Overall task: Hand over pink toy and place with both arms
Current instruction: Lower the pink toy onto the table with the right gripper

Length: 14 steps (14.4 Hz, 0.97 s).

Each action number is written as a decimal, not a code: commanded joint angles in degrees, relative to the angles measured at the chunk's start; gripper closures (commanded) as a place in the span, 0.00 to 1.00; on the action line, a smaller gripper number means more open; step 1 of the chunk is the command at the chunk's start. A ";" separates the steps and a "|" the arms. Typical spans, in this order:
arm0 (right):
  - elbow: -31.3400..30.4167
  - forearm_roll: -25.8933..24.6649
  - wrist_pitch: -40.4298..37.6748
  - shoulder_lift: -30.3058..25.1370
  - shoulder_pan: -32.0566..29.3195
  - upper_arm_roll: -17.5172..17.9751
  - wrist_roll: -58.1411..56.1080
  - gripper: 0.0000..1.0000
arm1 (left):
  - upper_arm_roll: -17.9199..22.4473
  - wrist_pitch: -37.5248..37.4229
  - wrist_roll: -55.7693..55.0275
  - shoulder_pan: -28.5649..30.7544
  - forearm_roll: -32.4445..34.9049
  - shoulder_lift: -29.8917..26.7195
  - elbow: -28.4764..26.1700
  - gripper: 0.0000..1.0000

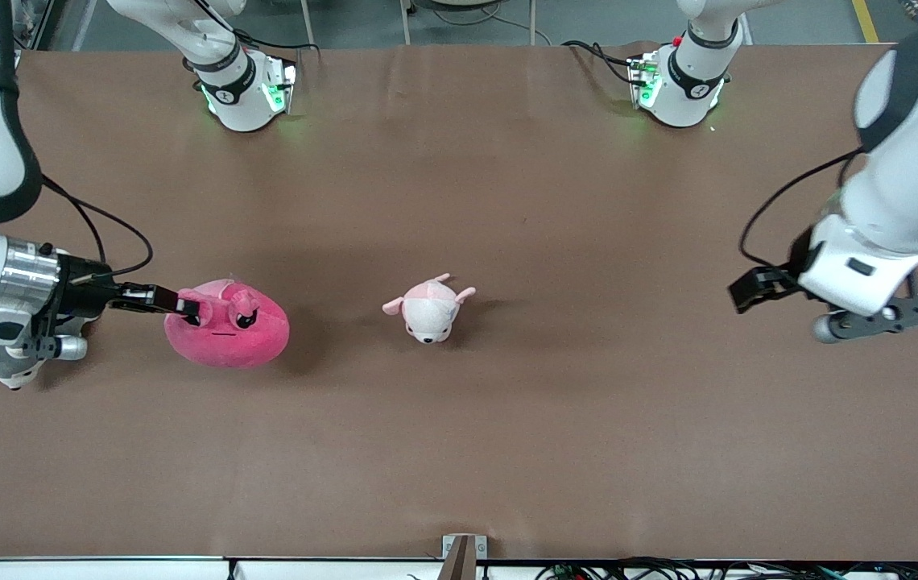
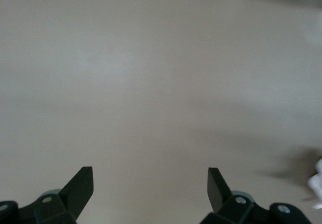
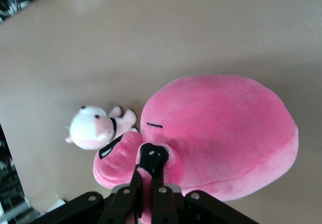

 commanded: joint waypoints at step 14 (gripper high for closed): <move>3.26 7.04 -12.14 11.79 -8.78 1.09 -13.77 0.99 | -0.58 -10.29 12.85 7.03 -3.81 -7.67 -0.20 0.00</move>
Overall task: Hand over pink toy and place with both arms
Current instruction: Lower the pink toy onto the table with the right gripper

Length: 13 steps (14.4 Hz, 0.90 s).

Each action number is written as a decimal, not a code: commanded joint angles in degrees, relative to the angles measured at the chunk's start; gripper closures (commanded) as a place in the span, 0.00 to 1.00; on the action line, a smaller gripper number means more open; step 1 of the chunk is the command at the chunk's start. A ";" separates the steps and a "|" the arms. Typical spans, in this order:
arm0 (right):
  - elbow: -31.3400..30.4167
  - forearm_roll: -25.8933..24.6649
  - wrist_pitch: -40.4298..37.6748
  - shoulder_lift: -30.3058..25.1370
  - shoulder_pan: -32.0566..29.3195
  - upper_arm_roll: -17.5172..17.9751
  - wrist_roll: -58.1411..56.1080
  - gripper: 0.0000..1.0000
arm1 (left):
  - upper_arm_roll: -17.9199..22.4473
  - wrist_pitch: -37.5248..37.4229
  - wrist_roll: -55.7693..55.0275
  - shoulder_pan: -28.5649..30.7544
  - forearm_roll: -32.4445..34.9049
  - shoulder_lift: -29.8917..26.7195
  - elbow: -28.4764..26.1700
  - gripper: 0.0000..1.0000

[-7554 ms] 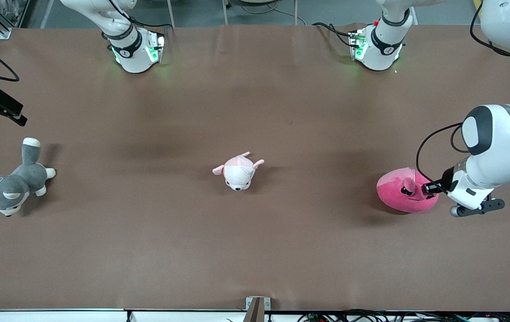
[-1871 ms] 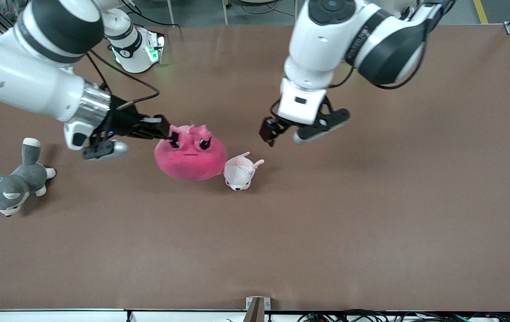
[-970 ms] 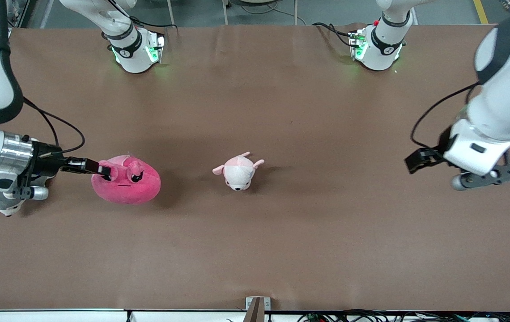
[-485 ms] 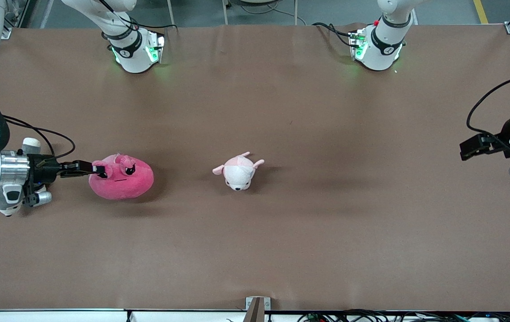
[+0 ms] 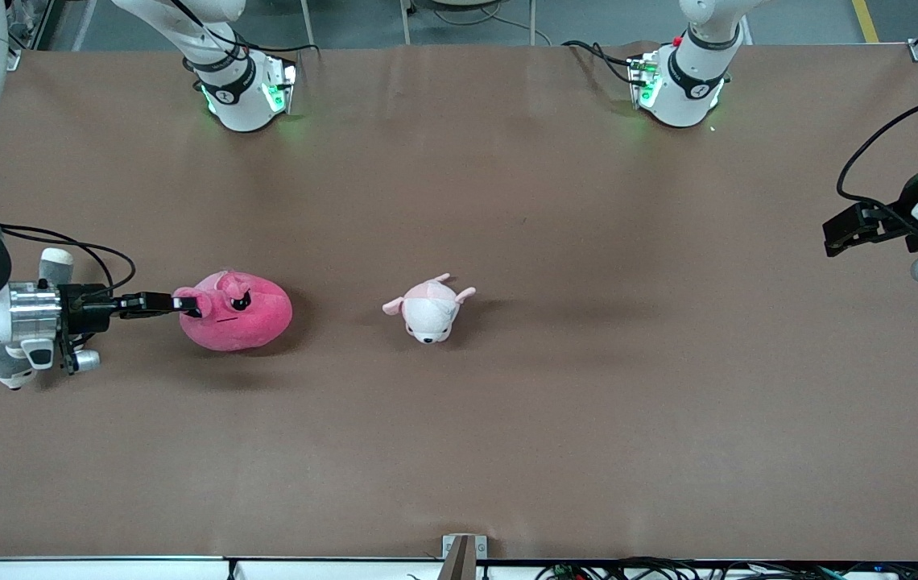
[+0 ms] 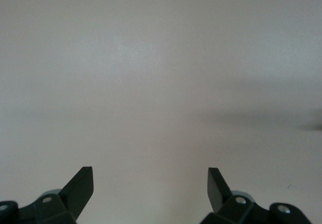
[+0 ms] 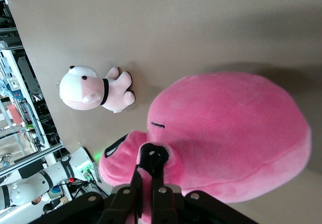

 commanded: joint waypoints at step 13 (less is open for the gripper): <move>0.82 1.33 -3.16 4.60 -3.25 1.02 -0.37 0.99 | 23.22 -1.10 0.71 -19.11 -9.06 -10.58 -9.44 0.00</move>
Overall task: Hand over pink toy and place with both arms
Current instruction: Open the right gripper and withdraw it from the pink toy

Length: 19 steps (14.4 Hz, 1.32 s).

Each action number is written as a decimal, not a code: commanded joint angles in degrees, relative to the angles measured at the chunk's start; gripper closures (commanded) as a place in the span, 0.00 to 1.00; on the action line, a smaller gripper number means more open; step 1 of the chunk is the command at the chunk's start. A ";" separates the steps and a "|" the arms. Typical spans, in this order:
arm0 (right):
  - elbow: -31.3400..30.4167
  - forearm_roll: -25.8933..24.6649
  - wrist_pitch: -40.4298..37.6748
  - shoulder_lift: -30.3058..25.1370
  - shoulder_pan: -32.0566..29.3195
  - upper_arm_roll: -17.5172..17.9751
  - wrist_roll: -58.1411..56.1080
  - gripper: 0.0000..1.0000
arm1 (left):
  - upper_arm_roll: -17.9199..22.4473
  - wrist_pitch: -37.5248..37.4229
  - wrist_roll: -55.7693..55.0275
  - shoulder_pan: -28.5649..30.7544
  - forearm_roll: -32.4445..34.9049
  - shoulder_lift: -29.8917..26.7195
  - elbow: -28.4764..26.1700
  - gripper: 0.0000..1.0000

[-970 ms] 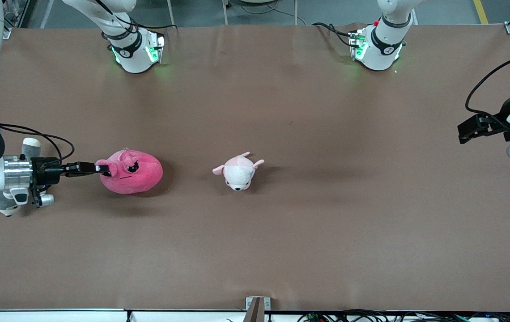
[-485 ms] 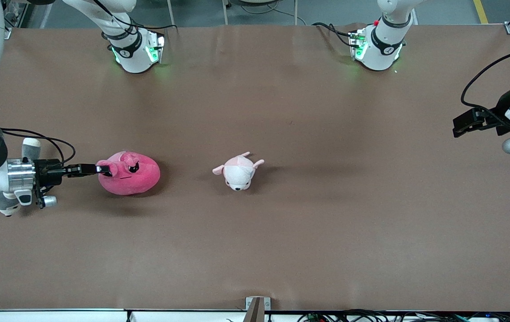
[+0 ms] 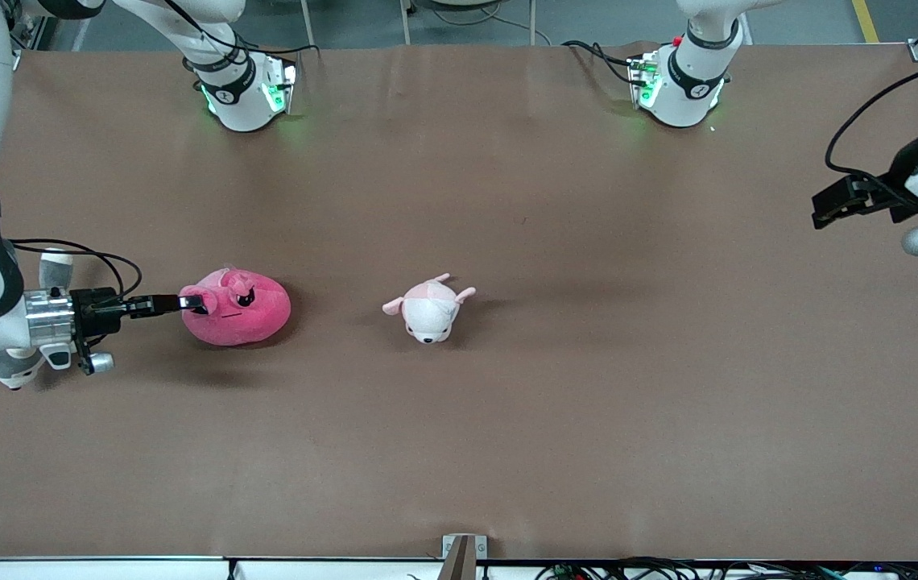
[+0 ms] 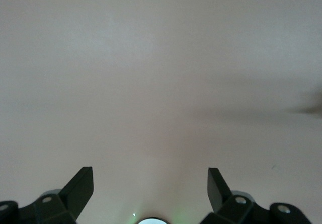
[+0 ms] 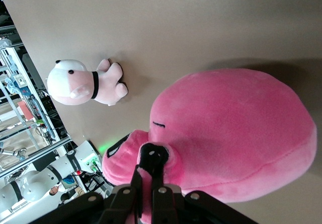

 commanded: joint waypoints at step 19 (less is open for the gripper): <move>20.87 -24.94 -4.59 -9.74 4.14 0.73 19.12 0.00 | 13.00 9.02 1.97 -13.77 -3.38 -12.97 -17.69 0.00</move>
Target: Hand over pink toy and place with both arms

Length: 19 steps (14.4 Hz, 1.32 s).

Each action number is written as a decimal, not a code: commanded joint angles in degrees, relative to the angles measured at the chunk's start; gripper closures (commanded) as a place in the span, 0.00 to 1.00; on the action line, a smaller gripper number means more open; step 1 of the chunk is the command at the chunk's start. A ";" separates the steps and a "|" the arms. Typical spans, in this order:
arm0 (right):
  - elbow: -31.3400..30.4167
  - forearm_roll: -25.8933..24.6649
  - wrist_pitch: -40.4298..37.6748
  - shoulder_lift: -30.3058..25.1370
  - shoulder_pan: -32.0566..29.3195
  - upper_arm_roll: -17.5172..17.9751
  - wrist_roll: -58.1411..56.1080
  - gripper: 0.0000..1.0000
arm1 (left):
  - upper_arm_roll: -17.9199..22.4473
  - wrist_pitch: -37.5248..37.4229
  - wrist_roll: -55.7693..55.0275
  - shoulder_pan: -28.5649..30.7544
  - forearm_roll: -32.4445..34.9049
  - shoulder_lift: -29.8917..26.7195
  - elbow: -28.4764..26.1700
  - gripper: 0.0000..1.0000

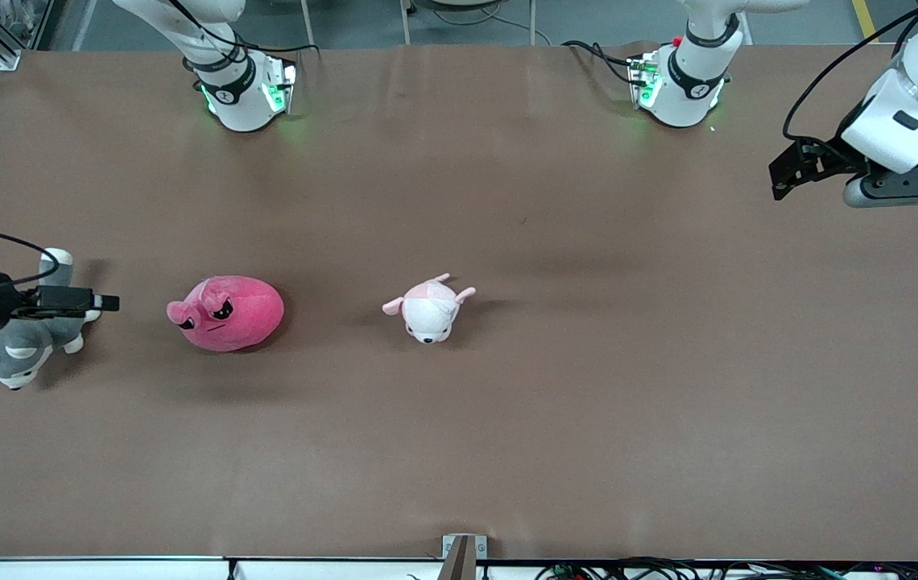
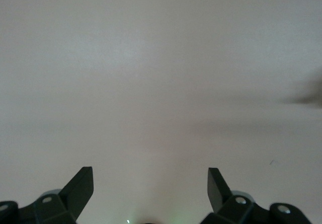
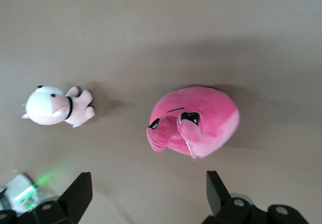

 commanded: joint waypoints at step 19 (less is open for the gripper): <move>-21.91 -23.23 10.83 -29.39 5.71 -0.11 7.29 0.00 | 1.41 -2.83 2.71 1.21 -1.54 -1.03 2.22 0.00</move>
